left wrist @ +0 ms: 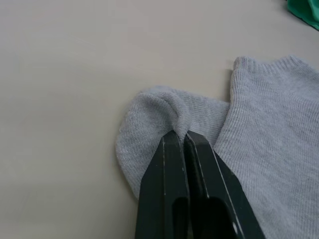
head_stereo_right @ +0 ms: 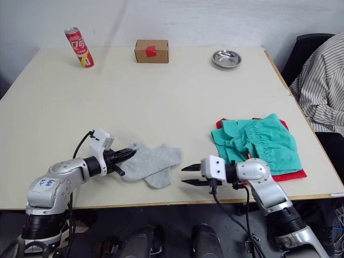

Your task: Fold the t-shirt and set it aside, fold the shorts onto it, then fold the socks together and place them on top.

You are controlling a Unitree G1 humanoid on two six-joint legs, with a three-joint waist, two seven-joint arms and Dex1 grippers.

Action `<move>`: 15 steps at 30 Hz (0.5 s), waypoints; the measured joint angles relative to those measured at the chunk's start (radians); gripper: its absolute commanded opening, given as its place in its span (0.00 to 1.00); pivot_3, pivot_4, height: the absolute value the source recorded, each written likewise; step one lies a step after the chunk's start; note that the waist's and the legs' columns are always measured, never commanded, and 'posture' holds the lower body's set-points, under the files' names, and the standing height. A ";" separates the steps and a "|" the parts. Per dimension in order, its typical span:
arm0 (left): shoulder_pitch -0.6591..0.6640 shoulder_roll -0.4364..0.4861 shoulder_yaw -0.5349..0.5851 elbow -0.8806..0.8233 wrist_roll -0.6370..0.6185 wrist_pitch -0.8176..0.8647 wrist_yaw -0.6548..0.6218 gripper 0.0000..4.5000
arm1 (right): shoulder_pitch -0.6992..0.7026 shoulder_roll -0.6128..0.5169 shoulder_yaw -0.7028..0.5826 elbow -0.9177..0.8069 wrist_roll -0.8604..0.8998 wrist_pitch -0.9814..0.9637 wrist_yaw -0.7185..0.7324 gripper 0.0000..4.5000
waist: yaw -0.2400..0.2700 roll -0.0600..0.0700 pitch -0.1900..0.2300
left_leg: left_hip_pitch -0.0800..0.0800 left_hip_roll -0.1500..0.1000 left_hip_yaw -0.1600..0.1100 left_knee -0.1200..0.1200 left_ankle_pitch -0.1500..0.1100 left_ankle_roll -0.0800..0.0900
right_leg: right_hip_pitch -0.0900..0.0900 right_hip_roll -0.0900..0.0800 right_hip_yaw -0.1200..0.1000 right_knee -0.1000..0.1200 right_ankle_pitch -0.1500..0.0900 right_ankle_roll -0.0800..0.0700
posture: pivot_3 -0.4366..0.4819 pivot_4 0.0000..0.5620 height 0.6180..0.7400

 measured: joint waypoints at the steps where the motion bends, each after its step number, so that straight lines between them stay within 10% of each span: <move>1: 0.000 -0.003 -0.001 0.000 -0.002 0.005 0.006 0.00 | -0.001 0.011 0.016 0.000 -0.015 -0.010 -0.002 0.34 | 0.000 0.000 0.000 | 0.000 0.000 0.000 0.000 0.000 0.000 | 0.000 0.000 0.000 0.000 0.000 0.000 | 0.48 0.27 1.00; 11: -0.008 0.001 -0.009 0.001 -0.019 0.015 0.025 0.00 | -0.106 0.131 0.092 0.144 -0.176 -0.093 -0.092 0.34 | -0.002 0.000 0.000 | 0.000 0.000 0.000 0.000 0.000 0.000 | 0.000 0.000 0.000 0.000 0.000 0.000 | 0.48 0.27 1.00; 15: -0.008 0.005 -0.008 0.001 -0.020 0.015 0.025 0.00 | -0.117 0.132 0.096 0.161 -0.196 -0.116 -0.096 0.07 | -0.001 0.000 0.000 | 0.000 0.000 0.000 0.000 0.000 -0.001 | 0.000 0.000 0.000 0.000 0.000 0.000 | 0.48 0.27 1.00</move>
